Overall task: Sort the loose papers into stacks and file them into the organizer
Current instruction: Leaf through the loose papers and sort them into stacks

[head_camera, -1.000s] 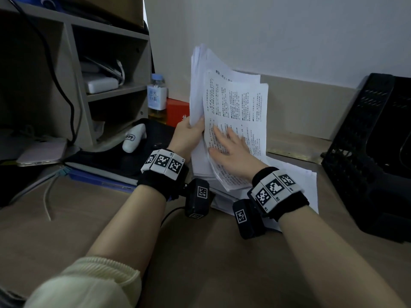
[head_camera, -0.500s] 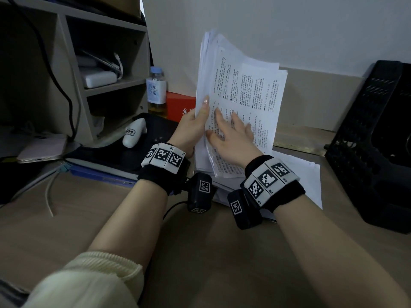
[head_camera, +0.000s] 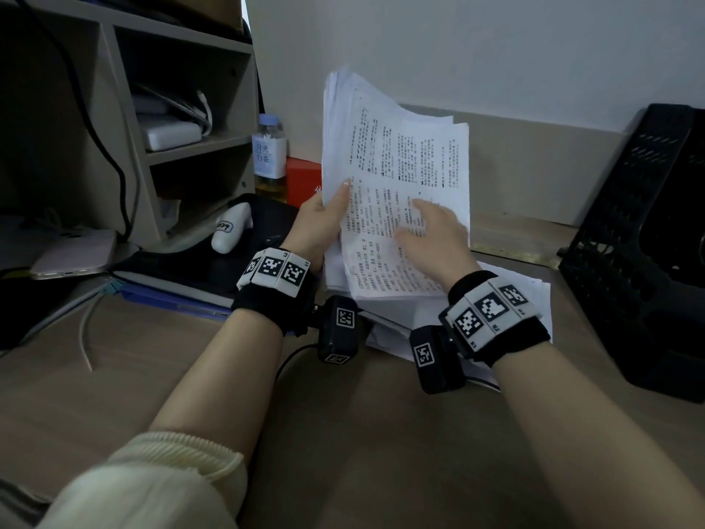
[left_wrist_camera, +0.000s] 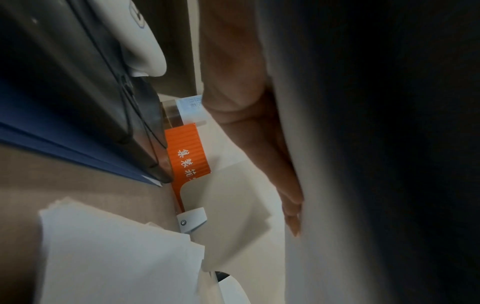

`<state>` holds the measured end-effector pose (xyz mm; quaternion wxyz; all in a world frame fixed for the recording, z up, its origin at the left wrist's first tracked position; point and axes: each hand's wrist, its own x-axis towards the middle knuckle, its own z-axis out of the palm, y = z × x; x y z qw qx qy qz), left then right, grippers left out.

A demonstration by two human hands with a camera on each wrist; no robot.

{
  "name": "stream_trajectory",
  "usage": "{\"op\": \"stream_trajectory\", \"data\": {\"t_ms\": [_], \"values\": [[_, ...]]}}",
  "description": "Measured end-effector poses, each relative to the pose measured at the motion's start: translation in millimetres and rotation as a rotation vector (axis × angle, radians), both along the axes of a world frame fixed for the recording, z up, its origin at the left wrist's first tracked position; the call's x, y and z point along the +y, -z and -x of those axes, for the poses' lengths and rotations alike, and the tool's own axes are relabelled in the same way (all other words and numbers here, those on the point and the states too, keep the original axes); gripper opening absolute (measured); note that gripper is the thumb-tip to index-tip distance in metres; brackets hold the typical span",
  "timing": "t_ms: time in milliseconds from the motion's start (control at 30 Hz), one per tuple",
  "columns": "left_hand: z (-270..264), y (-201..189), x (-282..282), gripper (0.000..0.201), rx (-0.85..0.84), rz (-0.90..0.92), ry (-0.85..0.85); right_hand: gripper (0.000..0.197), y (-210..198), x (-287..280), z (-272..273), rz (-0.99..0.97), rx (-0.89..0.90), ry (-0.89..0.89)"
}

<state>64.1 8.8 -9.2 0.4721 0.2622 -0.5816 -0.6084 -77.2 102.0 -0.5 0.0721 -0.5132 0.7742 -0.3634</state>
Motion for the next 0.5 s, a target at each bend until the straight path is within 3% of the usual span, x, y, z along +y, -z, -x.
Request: {"op": "stream_trajectory", "data": {"t_ms": [167, 300, 433, 500], "values": [[-8.1, -0.4, -6.4, 0.033, 0.022, -0.036, -0.012, 0.058, 5.0, 10.0, 28.5, -0.039, -0.157, 0.265], [-11.7, 0.0, -8.1, 0.034, 0.011, -0.038, 0.007, 0.017, 13.5, 9.3, 36.8, 0.071, -0.416, 0.219], [-12.1, -0.4, -9.4, 0.043, -0.049, -0.006, -0.004, 0.036, 25.2, 5.1, 44.9, 0.182, -0.422, 0.247], [-12.1, -2.2, -8.4, 0.045, -0.104, 0.041, -0.003, 0.034, 24.6, 7.0, 41.6, 0.217, -0.431, 0.245]]}}
